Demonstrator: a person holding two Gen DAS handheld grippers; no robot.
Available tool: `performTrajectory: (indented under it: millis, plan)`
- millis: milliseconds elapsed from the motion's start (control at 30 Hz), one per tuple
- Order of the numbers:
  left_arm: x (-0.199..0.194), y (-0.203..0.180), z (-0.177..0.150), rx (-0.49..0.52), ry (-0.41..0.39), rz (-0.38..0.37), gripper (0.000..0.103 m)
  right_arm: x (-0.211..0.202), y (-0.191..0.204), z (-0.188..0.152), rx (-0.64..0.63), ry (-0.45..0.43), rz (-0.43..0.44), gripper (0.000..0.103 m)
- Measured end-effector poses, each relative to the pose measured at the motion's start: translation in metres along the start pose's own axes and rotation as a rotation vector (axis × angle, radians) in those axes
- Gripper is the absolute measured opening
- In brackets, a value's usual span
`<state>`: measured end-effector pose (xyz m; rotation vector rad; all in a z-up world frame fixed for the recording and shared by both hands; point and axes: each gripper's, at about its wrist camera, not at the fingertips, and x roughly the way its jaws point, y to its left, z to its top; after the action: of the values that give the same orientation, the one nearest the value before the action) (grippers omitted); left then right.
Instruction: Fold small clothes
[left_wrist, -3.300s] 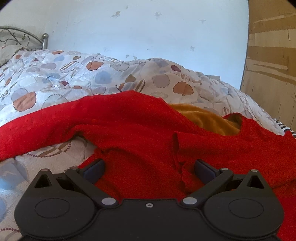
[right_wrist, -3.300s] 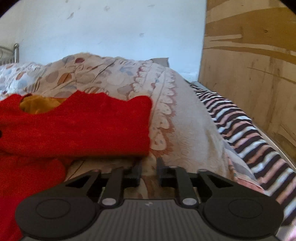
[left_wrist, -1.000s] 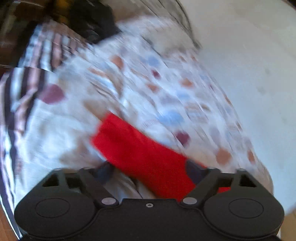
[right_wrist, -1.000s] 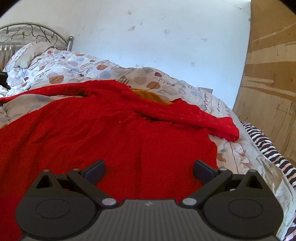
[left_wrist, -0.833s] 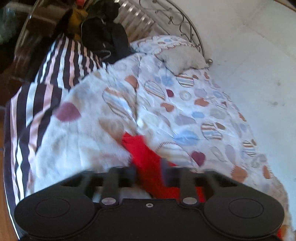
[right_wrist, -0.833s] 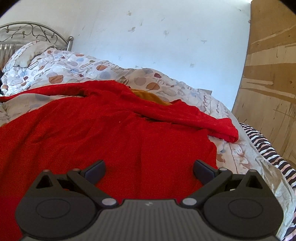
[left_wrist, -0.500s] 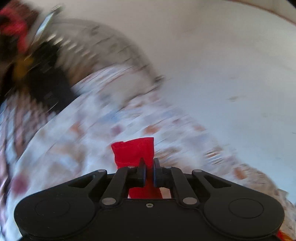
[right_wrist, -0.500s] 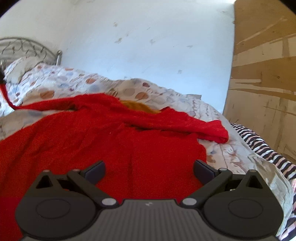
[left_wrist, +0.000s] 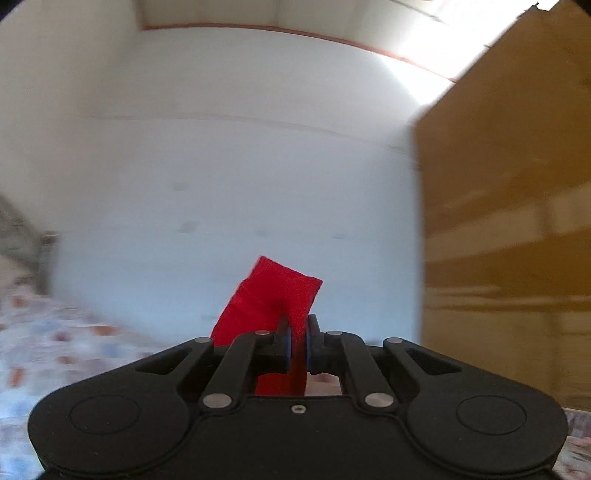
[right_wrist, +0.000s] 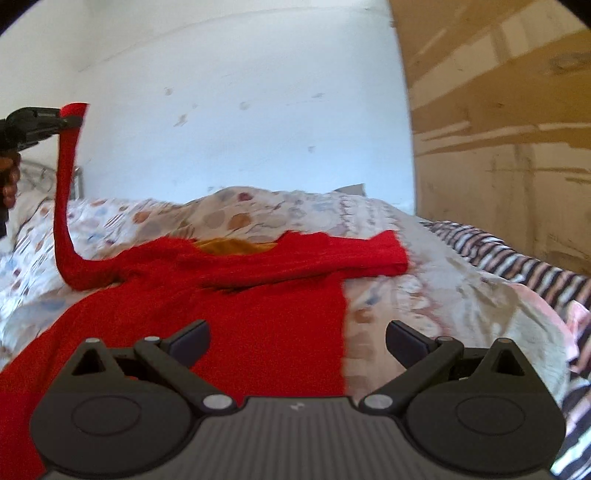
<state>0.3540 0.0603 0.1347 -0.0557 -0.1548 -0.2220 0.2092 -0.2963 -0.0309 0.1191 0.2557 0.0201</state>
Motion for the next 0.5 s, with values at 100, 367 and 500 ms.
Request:
performTrajectory:
  millis: [100, 367, 500]
  plan:
    - [0.015, -0.047, -0.02, -0.024, 0.036, -0.121, 0.006, -0.004, -0.018, -0.002, 0.02, 0.001, -0.031, 0.103]
    - [0.032, -0.133, -0.111, -0.003, 0.278, -0.324, 0.007, -0.011, -0.061, -0.013, 0.082, 0.026, -0.139, 0.103]
    - [0.029, -0.144, -0.147, 0.007, 0.413, -0.371, 0.011, -0.014, -0.071, -0.019, 0.098, 0.034, -0.153, 0.103]
